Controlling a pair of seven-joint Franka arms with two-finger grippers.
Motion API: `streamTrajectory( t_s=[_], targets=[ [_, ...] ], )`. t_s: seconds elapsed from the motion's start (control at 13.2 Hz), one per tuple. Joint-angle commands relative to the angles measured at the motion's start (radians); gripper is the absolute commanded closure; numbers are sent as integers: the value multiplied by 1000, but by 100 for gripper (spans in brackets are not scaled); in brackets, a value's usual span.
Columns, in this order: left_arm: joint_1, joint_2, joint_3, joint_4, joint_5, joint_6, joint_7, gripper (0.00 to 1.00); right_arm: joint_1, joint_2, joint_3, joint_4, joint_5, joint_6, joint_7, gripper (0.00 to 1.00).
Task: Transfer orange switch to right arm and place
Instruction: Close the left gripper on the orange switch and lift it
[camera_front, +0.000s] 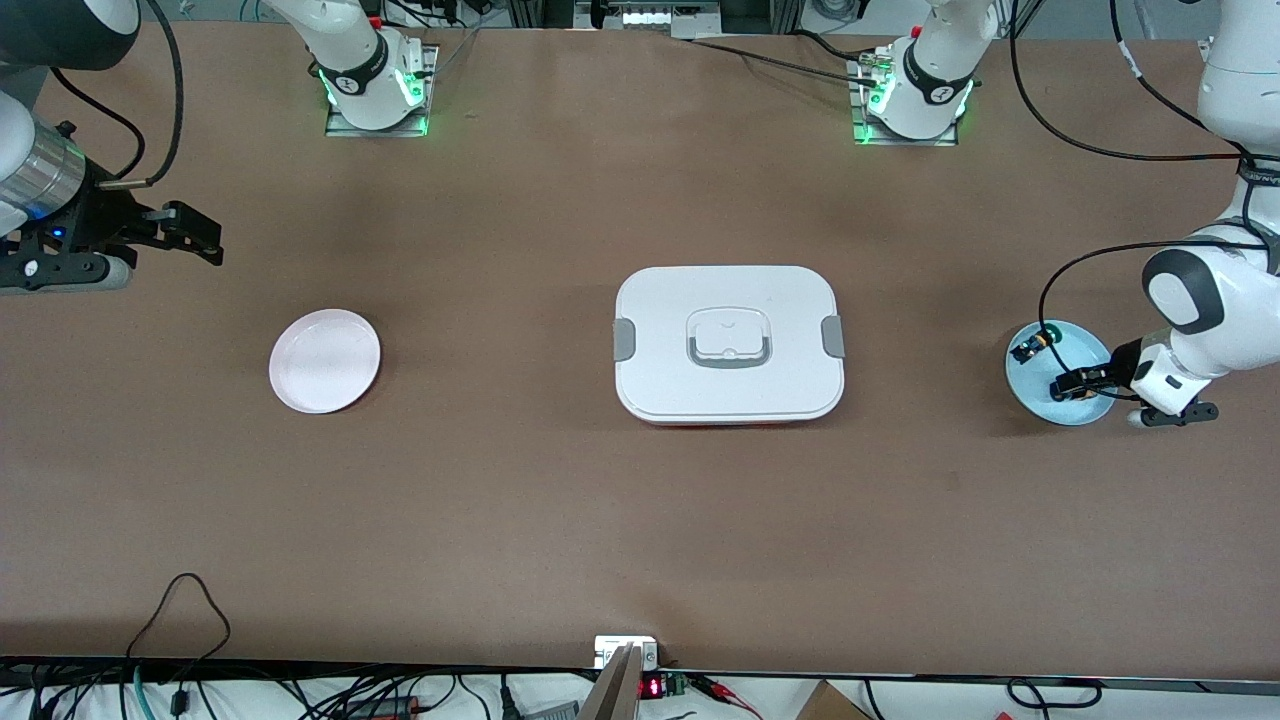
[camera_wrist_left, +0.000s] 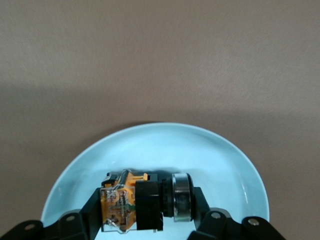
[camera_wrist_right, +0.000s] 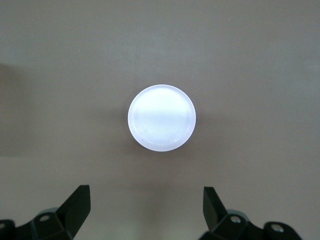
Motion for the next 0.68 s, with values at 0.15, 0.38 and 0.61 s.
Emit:
streamTrajectory(
  t_s=[0.15,0.38,0.61],
  targets=[
    [4,-91,-18,90,-26,-216,139,61,2,28,-1,42,13,-9,-7,0],
    [10,-94,-54,193,-26,-400,177,62,2,29,-1,44,15,-9,-7,0],
    [13,-94,-109,249,-64,-522,206,62,2,29,-1,42,16,-11,-7,0]
  ],
)
